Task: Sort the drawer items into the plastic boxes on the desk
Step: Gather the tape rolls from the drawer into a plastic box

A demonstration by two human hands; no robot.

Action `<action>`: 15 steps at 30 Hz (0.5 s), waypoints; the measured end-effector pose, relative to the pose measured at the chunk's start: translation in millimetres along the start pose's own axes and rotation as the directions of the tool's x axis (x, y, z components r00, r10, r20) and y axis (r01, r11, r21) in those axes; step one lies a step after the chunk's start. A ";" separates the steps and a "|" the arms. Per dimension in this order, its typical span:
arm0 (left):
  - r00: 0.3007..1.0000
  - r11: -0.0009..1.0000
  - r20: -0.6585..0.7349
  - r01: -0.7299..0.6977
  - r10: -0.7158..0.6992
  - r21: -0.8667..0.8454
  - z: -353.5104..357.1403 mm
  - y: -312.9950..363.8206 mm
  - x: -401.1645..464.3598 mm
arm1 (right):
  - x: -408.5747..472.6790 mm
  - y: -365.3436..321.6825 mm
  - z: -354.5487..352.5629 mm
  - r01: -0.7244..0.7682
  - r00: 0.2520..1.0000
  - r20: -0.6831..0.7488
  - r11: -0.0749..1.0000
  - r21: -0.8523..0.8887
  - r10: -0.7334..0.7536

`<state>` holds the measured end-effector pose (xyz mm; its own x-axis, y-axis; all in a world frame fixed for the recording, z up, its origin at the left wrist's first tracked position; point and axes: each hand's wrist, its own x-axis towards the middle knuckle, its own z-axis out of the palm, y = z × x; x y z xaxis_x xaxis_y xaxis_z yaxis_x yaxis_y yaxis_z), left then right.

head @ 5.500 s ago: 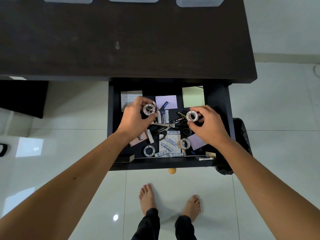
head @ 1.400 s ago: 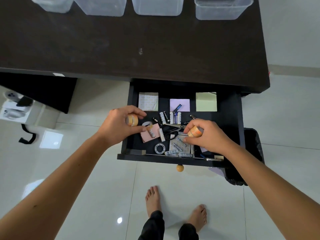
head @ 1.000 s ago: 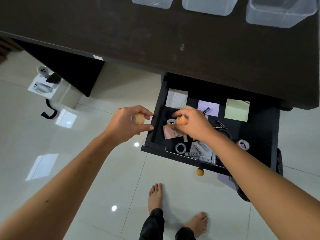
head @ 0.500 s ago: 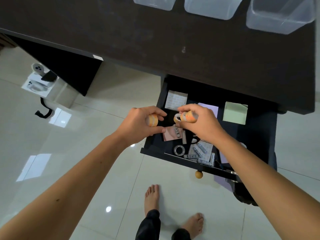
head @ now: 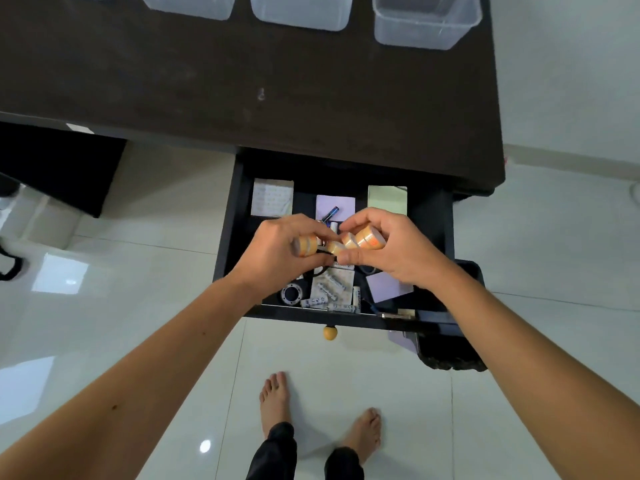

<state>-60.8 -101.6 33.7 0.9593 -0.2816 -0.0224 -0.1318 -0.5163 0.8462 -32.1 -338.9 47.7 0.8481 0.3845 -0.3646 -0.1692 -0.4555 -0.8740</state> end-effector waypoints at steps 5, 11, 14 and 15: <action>1.000 1.000 0.013 0.015 -0.015 0.021 11.6 -4.0 -0.1 | -15.3 16.1 -3.6 -0.009 1.000 -0.005 1.000 0.030 0.009; 0.983 0.986 -0.068 0.167 -0.168 -0.014 -5.8 -10.9 -9.9 | -17.5 31.4 -0.1 -0.002 1.000 0.021 1.000 -0.010 0.003; 0.965 0.970 -0.104 0.233 -0.240 -0.070 -22.4 -13.0 -14.9 | -10.2 33.2 11.5 -0.021 0.998 0.051 0.998 -0.051 0.024; 0.962 0.967 -0.112 0.242 -0.250 -0.081 -27.2 -13.7 -16.5 | -6.6 33.6 16.8 -0.019 0.998 0.056 0.996 -0.082 0.024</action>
<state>-68.1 -67.8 37.0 0.9835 -0.0515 -0.1732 0.1245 -0.5017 0.8561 -51.9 -343.4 15.4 0.8144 0.4179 -0.4026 -0.1435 -0.5271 -0.8376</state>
